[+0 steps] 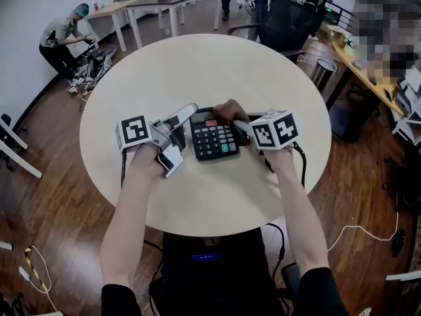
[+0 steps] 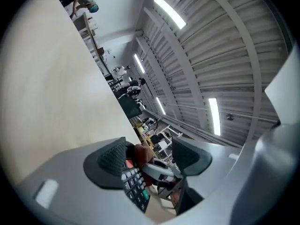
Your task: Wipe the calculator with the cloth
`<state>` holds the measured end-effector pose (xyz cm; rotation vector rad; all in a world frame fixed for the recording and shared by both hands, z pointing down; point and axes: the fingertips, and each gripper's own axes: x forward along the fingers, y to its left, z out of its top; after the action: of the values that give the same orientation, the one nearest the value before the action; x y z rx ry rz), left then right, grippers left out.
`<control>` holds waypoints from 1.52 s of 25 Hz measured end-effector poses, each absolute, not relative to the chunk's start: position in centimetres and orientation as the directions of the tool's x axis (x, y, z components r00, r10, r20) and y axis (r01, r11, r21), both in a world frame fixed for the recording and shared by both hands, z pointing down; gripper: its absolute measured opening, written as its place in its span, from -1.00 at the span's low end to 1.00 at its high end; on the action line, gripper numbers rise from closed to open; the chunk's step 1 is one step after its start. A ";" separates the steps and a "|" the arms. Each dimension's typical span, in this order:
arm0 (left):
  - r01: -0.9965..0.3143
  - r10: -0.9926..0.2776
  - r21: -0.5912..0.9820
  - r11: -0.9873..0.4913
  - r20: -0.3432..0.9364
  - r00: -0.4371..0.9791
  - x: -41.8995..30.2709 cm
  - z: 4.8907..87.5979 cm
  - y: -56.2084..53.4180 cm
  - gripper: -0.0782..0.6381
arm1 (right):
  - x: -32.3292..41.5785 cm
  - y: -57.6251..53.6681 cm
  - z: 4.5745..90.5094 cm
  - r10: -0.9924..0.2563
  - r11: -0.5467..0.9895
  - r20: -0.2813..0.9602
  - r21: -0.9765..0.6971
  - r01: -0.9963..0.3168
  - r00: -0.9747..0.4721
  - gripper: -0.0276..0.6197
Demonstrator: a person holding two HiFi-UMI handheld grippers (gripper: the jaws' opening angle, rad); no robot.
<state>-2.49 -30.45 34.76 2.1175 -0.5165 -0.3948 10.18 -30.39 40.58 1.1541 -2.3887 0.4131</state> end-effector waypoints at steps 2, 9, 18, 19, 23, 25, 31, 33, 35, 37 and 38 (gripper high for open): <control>-0.217 -0.505 0.835 -0.506 -0.083 0.859 -3.7 34.6 -31.7 0.07 | 8.3 -31.5 40.3 -0.646 0.611 0.516 -0.090 -0.786 -0.562 -0.66; -0.260 -0.557 0.830 -0.493 -0.072 0.827 -6.7 34.0 -35.4 0.07 | 4.0 -34.4 38.8 -0.642 0.604 0.481 -0.163 -0.780 -0.597 -0.66; -0.306 -0.545 0.762 -0.570 -0.072 0.835 -6.8 34.3 -35.9 0.07 | 3.9 -33.9 39.2 -0.631 0.610 0.445 -0.222 -0.761 -0.635 -0.66; -0.307 -0.543 0.763 -0.569 -0.068 0.837 -6.7 34.4 -35.9 0.07 | 3.9 -33.8 39.2 -0.630 0.610 0.439 -0.232 -0.758 -0.641 -0.66; -0.341 -0.540 0.738 -0.582 -0.037 0.841 -6.6 34.0 -35.8 0.07 | 4.5 -33.8 37.8 -0.648 0.611 0.372 -0.267 -0.745 -0.665 -0.66; -0.372 -0.540 0.708 -0.601 -0.016 0.842 -6.5 33.8 -34.9 0.07 | 5.4 -33.3 36.9 -0.662 0.607 0.310 -0.312 -0.731 -0.682 -0.66; -0.432 -0.536 0.623 -0.652 0.023 0.844 -6.3 33.9 -30.6 0.07 | 5.7 -29.9 34.0 -0.625 0.663 0.109 -0.447 -0.600 -0.773 -0.66; -0.427 -0.531 0.606 -0.671 0.009 0.847 -6.0 33.1 -30.5 0.07 | 6.3 -29.7 33.9 -0.671 0.564 0.094 -0.579 -0.589 -0.736 -0.65; -0.419 -0.521 0.591 -0.689 -0.002 0.853 -5.6 32.3 -30.1 0.07 | 6.6 -29.7 33.6 -0.690 0.531 0.087 -0.614 -0.584 -0.718 -0.65; -0.412 -0.511 0.581 -0.702 -0.009 0.860 -5.4 31.7 -28.9 0.07 | 5.9 -28.9 32.5 -0.646 0.612 0.034 -0.574 -0.544 -0.763 -0.65; -0.407 -0.505 0.575 -0.709 -0.012 0.863 -5.2 31.5 -27.9 0.07 | 5.4 -27.9 32.0 -0.613 0.655 -0.002 -0.560 -0.507 -0.790 -0.65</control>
<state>-5.19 -27.93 31.52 2.4567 -0.6613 -0.2253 5.40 -27.91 31.96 1.0374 -3.0291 0.9268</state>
